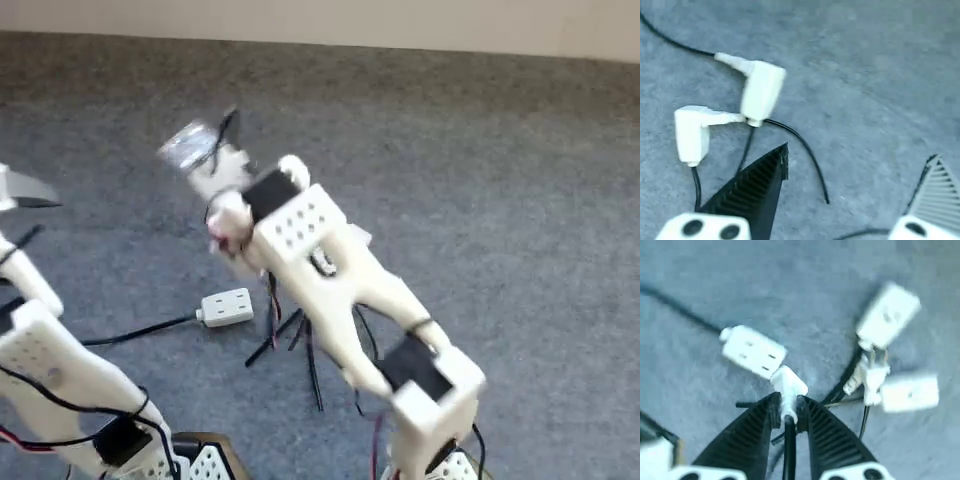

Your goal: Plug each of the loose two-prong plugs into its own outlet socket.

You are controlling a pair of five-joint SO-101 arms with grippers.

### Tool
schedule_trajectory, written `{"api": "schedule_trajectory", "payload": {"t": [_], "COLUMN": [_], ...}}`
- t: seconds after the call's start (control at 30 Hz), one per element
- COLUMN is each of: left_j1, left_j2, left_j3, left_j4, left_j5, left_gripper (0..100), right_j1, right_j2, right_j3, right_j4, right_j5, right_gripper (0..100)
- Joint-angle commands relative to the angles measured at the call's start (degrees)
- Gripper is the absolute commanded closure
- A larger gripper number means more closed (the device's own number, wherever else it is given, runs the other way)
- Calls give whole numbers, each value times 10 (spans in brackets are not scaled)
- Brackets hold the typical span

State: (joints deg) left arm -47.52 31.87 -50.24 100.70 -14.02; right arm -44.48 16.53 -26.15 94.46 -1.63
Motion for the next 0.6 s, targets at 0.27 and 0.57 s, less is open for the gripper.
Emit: {"api": "schedule_trajectory", "payload": {"t": [0.27,0.57], "left_j1": [-61,-88], "left_j2": [172,202], "left_j3": [-215,-276], "left_j4": [5,5], "left_j5": [2,-19], "left_gripper": [597,596], "right_j1": [-1,-56], "right_j2": [128,91], "right_j3": [-190,-159], "right_j4": [67,66], "right_j5": [-386,-505], "right_gripper": [948,948]}}
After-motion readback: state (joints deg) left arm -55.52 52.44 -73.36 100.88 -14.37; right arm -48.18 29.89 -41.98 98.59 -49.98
